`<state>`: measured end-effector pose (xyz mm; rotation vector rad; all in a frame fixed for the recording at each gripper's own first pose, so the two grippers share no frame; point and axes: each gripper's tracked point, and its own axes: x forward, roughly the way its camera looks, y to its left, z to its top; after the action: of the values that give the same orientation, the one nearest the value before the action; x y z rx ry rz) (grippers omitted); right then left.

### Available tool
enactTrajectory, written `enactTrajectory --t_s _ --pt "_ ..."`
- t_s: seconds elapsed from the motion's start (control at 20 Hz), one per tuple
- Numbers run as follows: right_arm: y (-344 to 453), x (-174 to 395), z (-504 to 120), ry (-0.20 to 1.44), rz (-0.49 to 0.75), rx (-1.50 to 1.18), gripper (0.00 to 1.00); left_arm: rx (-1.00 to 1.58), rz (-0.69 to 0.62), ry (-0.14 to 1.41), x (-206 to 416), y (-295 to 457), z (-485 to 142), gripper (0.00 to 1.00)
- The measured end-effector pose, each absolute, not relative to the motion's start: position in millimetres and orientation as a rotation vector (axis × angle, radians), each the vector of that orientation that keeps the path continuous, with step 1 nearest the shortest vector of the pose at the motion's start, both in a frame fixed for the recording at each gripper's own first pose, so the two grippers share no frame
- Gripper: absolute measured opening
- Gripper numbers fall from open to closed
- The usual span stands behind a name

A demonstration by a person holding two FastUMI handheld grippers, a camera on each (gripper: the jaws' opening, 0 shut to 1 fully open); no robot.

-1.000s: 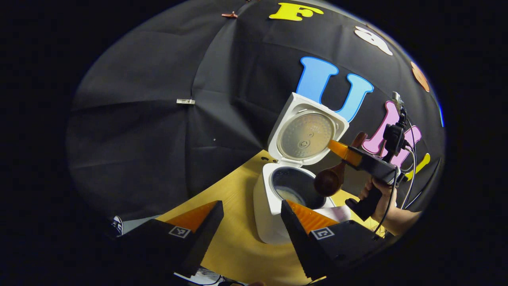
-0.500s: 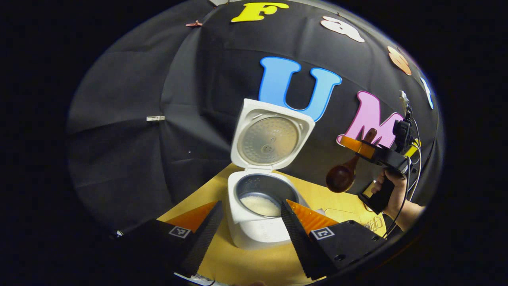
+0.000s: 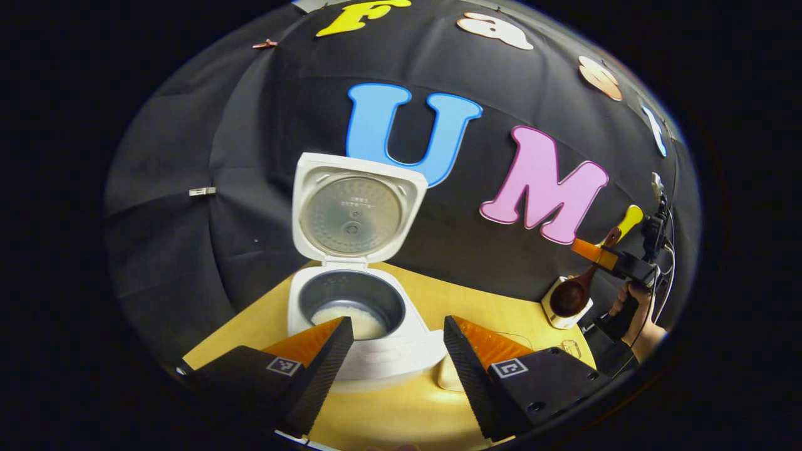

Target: Close the left gripper, press the button to open the rice cooker; take a wooden spoon from the chopstick holder with the right hand, scoop a spoonful of rice and pour it into the rice cooker, then put the wooden spoon back into the chopstick holder.

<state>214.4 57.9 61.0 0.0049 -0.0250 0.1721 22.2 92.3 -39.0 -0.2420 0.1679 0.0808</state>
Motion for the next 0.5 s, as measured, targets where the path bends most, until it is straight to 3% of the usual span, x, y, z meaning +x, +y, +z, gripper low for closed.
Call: enactTrajectory --t_s 0.5 --pt "-93 210 -7 0.067 -0.037 0.061 0.23 -0.218 0.092 0.219 28 35 -54 0.94"
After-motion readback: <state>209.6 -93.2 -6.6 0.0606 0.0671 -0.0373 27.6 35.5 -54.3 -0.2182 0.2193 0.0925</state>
